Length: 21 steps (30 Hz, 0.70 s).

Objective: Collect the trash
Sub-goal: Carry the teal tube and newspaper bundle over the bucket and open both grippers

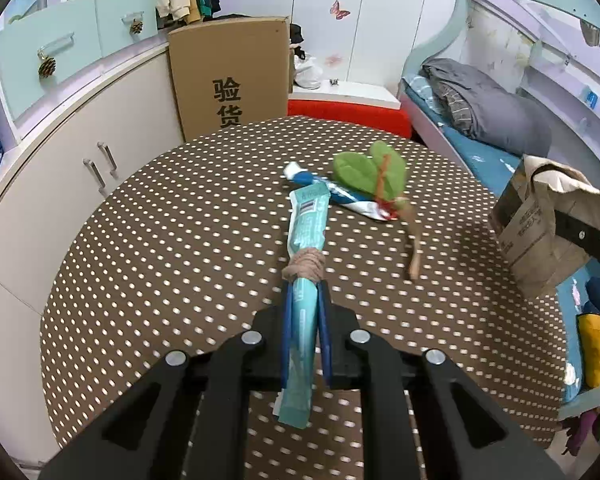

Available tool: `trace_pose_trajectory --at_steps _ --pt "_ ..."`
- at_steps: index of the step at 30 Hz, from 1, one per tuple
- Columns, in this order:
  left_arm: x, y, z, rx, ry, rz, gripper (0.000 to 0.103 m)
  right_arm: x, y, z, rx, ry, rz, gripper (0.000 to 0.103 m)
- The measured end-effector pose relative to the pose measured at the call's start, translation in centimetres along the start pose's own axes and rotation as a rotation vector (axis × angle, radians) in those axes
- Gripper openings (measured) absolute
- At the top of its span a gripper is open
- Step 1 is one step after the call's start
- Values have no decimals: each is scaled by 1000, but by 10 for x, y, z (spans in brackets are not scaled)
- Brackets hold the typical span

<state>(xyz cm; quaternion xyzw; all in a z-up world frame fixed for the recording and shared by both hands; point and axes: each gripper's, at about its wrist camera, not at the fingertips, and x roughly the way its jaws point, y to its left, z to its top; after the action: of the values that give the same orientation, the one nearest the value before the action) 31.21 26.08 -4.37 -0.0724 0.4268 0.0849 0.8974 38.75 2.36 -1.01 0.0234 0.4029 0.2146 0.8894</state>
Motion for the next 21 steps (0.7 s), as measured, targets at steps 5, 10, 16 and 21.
trace_pose_trajectory --at_steps 5,10,16,21 --pt "-9 -26 -4 37 -13 -17 12 -20 -19 -11 47 -6 11 6" --pt "-14 -60 -4 87 -23 -50 12 -38 -42 -20 98 -22 0 6" --pt "-18 -112 -4 166 -32 -97 12 -69 -80 -37 163 -54 -44 6" --pt "-18 -162 -10 240 -28 -158 12 -95 -113 -53 213 -76 -88 6"
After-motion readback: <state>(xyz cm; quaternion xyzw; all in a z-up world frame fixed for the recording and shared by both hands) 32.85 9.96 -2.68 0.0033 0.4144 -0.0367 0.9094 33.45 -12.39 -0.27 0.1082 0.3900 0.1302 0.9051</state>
